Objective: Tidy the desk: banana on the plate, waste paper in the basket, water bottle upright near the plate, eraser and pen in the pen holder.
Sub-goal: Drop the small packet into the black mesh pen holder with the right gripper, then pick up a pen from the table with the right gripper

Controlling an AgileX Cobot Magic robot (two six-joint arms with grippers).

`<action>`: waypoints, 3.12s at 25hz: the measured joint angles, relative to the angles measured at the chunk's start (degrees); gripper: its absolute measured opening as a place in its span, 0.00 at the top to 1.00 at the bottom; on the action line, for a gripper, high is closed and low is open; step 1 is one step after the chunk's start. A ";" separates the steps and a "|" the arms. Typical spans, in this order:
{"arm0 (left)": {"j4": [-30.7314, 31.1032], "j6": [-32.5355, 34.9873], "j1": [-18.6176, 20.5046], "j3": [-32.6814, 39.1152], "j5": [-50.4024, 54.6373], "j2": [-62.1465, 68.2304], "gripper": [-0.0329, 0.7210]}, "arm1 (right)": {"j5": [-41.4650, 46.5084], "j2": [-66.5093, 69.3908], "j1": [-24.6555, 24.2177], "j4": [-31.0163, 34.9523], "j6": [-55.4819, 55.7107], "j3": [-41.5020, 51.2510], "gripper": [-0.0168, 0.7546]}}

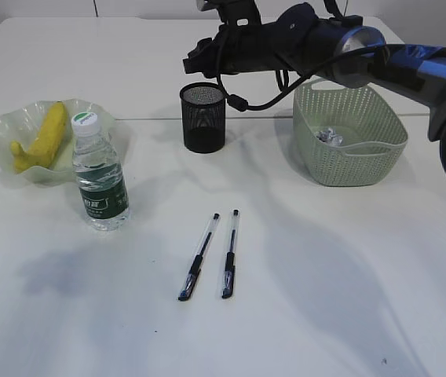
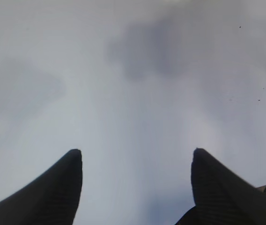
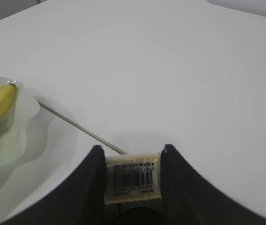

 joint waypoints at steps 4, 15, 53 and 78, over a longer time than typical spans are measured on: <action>0.00 0.00 0.00 0.00 0.00 0.00 0.27 | -0.09 0.00 0.00 0.00 -0.12 0.00 0.61; 0.00 0.00 0.00 0.00 0.00 0.00 0.27 | -0.39 0.00 0.00 0.00 -0.79 0.00 0.53; 0.00 0.00 0.00 0.00 1.11 0.00 0.27 | 35.71 -10.46 0.00 -34.15 42.10 -0.53 0.53; -0.82 0.00 0.00 0.00 2.02 0.00 0.27 | 51.80 -23.50 6.41 -38.06 53.46 10.81 0.53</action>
